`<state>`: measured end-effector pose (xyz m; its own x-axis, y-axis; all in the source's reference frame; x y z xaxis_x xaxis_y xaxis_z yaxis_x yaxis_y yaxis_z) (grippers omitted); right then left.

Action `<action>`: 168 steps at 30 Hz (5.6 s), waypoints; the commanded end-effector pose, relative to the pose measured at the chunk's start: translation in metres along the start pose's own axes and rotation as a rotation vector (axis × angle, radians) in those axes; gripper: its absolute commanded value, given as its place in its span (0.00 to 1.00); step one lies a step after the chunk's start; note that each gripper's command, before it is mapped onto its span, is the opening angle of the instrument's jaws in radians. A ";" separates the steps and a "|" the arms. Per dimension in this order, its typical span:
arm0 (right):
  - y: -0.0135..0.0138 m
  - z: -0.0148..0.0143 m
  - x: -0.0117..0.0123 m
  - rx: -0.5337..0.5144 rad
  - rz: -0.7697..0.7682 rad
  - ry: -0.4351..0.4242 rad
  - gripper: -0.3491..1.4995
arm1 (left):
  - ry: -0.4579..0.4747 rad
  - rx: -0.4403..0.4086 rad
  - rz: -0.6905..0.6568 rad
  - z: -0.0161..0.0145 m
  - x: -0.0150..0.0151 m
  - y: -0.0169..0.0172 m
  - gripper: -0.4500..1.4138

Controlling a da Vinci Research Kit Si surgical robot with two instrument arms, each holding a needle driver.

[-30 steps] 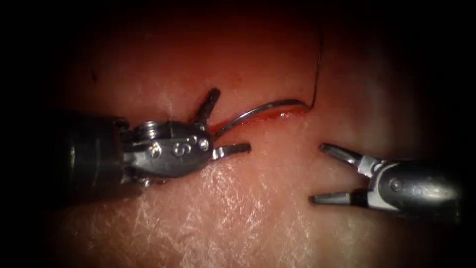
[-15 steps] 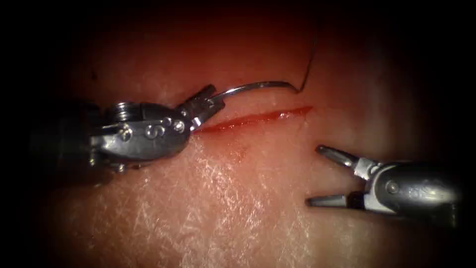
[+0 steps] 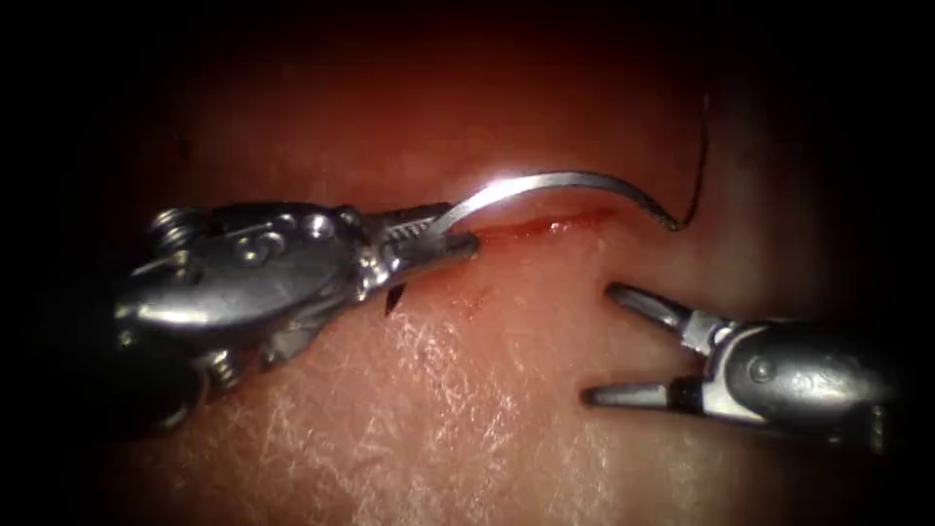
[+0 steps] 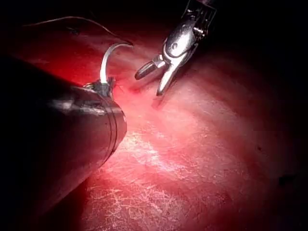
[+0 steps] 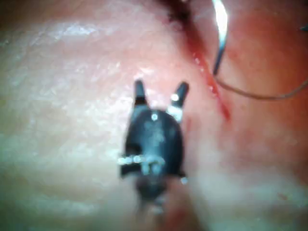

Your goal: Wound Closure

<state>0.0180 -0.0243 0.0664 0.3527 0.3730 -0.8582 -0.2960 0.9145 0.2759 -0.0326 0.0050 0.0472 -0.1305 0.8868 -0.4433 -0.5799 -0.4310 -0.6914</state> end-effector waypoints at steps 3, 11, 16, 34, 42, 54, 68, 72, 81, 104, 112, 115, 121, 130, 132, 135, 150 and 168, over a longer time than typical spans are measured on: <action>-0.0002 0.0009 -0.0006 0.001 0.078 0.064 0.75 | -0.011 -0.068 -0.137 0.0002 -0.0002 -0.0001 0.00; 0.0007 0.0028 0.0005 -0.025 0.172 0.224 0.73 | -0.026 -0.156 -0.388 -0.0001 -0.0008 -0.0042 0.00; 0.0011 0.0052 0.0026 -0.073 0.208 0.297 0.69 | -0.038 -0.229 -0.467 0.0008 -0.0023 -0.0065 0.00; 0.0014 0.0063 0.0012 -0.020 0.290 0.288 0.67 | -0.017 -0.247 -0.489 0.0003 -0.0018 -0.0056 0.00; 0.0022 0.0060 0.0019 -0.059 0.315 0.313 0.65 | -0.026 -0.271 -0.498 0.0002 -0.0020 -0.0051 0.00; 0.0030 0.0044 0.0046 -0.092 0.350 0.358 0.63 | -0.045 -0.298 -0.511 0.0007 -0.0027 -0.0052 0.00; 0.0030 0.0037 0.0042 -0.054 0.294 0.311 0.00 | -0.045 -0.305 -0.492 0.0009 -0.0025 -0.0051 0.01; 0.0029 0.0035 0.0045 -0.041 0.260 0.255 0.00 | 0.051 -0.262 -0.011 0.0022 -0.0020 -0.0051 0.89; 0.0027 0.0033 0.0061 -0.093 0.207 0.063 0.00 | 0.122 -0.162 0.344 0.0030 -0.0016 -0.0051 0.96; 0.0022 0.0047 0.0123 -0.353 0.199 -0.132 0.00 | -0.048 0.323 0.580 0.0019 -0.0030 -0.0055 0.84; 0.0013 0.0060 0.0126 -0.361 0.164 -0.122 0.00 | -0.037 0.302 0.484 0.0024 -0.0036 -0.0052 0.69; 0.0007 0.0067 0.0130 -0.365 0.148 -0.116 0.00 | -0.028 0.250 0.433 0.0031 -0.0041 -0.0047 0.70; 0.0006 0.0067 0.0131 -0.366 0.136 -0.109 0.00 | -0.022 0.187 0.323 0.0020 -0.0041 -0.0052 0.31; 0.0008 0.0067 0.0133 -0.327 0.110 -0.039 0.46 | -0.016 0.171 -0.030 0.0009 -0.0036 -0.0047 0.00; 0.0009 0.0067 0.0133 -0.341 0.108 -0.013 0.76 | -0.022 0.151 -0.059 0.0009 -0.0036 -0.0048 0.00; 0.0012 0.0070 0.0133 -0.342 0.109 -0.009 0.96 | -0.027 0.118 -0.128 0.0009 -0.0037 -0.0048 0.00; -0.0015 0.0069 0.0104 -0.128 0.042 0.141 0.99 | -0.084 -0.071 -0.336 0.0008 -0.0036 -0.0049 0.00; 0.0011 0.0055 0.0076 -0.109 0.084 0.163 0.79 | -0.154 -0.293 -0.501 0.0009 -0.0041 -0.0025 0.00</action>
<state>0.0247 -0.0192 0.0619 0.1704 0.4055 -0.8981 -0.4201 0.8543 0.3060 -0.0310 0.0025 0.0505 -0.0299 0.9973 0.0673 -0.3500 0.0526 -0.9353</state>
